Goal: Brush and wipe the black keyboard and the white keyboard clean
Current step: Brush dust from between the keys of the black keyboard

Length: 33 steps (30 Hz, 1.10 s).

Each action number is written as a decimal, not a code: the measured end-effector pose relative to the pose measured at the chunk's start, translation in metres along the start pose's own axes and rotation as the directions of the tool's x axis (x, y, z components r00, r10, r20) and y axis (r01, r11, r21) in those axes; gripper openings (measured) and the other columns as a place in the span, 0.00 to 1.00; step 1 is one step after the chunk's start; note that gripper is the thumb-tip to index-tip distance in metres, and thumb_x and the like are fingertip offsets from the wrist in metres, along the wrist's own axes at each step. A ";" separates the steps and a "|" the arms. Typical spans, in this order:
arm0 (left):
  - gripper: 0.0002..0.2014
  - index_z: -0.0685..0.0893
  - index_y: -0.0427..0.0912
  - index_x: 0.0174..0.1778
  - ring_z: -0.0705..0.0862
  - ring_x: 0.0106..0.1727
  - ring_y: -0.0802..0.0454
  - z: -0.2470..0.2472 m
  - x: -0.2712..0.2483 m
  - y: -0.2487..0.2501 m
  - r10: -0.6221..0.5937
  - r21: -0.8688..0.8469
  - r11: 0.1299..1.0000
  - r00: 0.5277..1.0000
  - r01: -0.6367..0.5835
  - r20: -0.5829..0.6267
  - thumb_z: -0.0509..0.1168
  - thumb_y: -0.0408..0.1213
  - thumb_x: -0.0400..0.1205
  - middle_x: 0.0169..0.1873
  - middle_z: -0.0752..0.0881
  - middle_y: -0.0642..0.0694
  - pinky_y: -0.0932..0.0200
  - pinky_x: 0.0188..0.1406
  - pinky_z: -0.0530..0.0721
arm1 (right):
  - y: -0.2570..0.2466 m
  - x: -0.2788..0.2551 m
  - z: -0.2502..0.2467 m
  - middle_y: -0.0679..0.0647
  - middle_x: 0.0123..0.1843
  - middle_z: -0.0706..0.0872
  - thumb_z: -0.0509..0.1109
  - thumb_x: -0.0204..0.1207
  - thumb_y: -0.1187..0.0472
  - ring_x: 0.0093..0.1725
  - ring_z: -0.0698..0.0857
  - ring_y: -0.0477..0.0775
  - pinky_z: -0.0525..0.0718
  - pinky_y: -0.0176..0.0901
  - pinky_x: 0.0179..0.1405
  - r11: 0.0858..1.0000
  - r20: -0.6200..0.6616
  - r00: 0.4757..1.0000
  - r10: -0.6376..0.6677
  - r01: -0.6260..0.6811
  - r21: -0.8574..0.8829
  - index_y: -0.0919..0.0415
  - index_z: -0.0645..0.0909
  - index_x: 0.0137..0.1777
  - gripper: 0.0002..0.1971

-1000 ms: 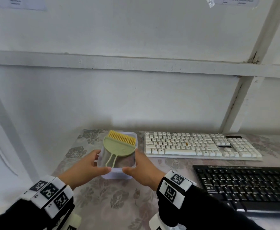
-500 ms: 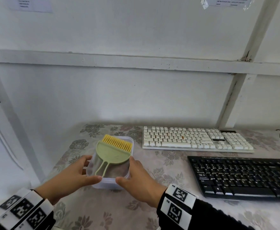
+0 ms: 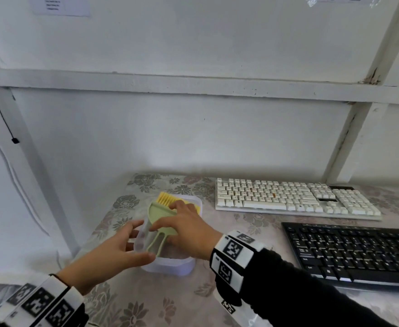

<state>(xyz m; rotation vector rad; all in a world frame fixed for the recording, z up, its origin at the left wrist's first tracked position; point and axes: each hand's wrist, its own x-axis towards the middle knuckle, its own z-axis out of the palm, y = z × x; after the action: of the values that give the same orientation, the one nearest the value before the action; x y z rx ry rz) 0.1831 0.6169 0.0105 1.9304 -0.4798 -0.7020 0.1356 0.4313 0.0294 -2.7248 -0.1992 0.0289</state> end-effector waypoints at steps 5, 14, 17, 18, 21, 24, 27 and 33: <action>0.56 0.65 0.61 0.72 0.86 0.57 0.59 -0.002 0.002 -0.003 0.018 -0.033 0.999 1.000 -0.018 0.005 0.81 0.63 0.47 0.63 0.80 0.57 0.60 0.52 0.86 | -0.002 0.011 0.007 0.59 0.75 0.61 0.69 0.76 0.55 0.73 0.60 0.67 0.64 0.62 0.72 0.990 0.057 0.998 -0.004 0.012 -0.140 0.44 0.80 0.64 0.17; 0.62 0.62 0.61 0.73 0.87 0.54 0.59 0.000 0.005 -0.002 -0.002 -0.038 0.999 1.000 0.002 0.002 0.82 0.62 0.41 0.61 0.80 0.59 0.63 0.45 0.86 | 0.020 0.011 -0.001 0.59 0.66 0.76 0.59 0.80 0.65 0.57 0.79 0.64 0.77 0.51 0.53 0.985 -0.142 0.975 -0.173 0.172 -0.020 0.55 0.76 0.64 0.14; 0.63 0.60 0.63 0.73 0.86 0.51 0.62 0.001 0.005 0.004 -0.024 -0.021 0.999 1.000 0.024 0.016 0.81 0.64 0.39 0.59 0.77 0.63 0.69 0.38 0.84 | 0.026 0.004 -0.015 0.59 0.56 0.80 0.57 0.83 0.64 0.46 0.80 0.59 0.72 0.44 0.40 0.976 -0.293 0.944 -0.149 0.188 0.111 0.58 0.72 0.63 0.10; 0.63 0.60 0.63 0.72 0.85 0.51 0.63 0.001 0.005 0.005 -0.033 -0.013 0.999 0.999 0.033 0.020 0.81 0.64 0.39 0.58 0.77 0.64 0.71 0.36 0.83 | 0.027 0.001 -0.022 0.58 0.51 0.81 0.57 0.84 0.63 0.42 0.80 0.57 0.72 0.45 0.38 0.962 -0.350 0.928 -0.127 0.201 0.183 0.58 0.72 0.61 0.09; 0.61 0.60 0.66 0.71 0.85 0.52 0.63 0.003 0.005 0.006 -0.042 0.013 0.999 0.999 0.041 0.028 0.81 0.65 0.39 0.57 0.76 0.65 0.70 0.37 0.83 | 0.033 -0.016 -0.042 0.49 0.39 0.81 0.58 0.84 0.61 0.31 0.79 0.48 0.78 0.44 0.33 0.871 -0.479 0.878 0.002 0.233 0.432 0.53 0.71 0.56 0.04; 0.61 0.60 0.66 0.70 0.85 0.54 0.60 0.002 0.005 0.005 -0.043 0.054 0.998 0.999 0.041 0.028 0.80 0.66 0.39 0.58 0.77 0.63 0.67 0.43 0.83 | 0.047 -0.038 -0.066 0.47 0.43 0.80 0.59 0.84 0.64 0.34 0.81 0.46 0.86 0.56 0.35 0.717 -0.521 0.836 0.172 0.256 0.648 0.51 0.71 0.52 0.06; 0.64 0.58 0.67 0.71 0.79 0.62 0.58 0.003 0.004 0.008 -0.033 0.182 0.983 0.999 0.032 0.005 0.77 0.72 0.37 0.63 0.74 0.61 0.63 0.54 0.80 | 0.070 -0.066 -0.092 0.52 0.47 0.80 0.59 0.83 0.66 0.38 0.83 0.47 0.89 0.56 0.33 0.578 -0.549 0.763 0.342 0.290 0.763 0.52 0.71 0.50 0.06; 0.50 0.57 0.80 0.55 0.71 0.62 0.62 0.018 0.012 0.043 0.160 0.442 0.891 0.983 -0.103 -0.094 0.62 0.84 0.34 0.59 0.67 0.75 0.63 0.60 0.71 | 0.136 -0.142 -0.140 0.53 0.43 0.84 0.59 0.83 0.67 0.40 0.85 0.52 0.89 0.48 0.34 0.400 -0.551 0.594 0.586 0.379 0.834 0.54 0.73 0.46 0.08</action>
<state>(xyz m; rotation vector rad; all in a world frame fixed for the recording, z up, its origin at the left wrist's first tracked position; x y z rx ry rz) 0.1784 0.5788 0.0398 2.3178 -0.7283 -0.3969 0.0204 0.2321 0.1027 -1.3153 0.2591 -0.8295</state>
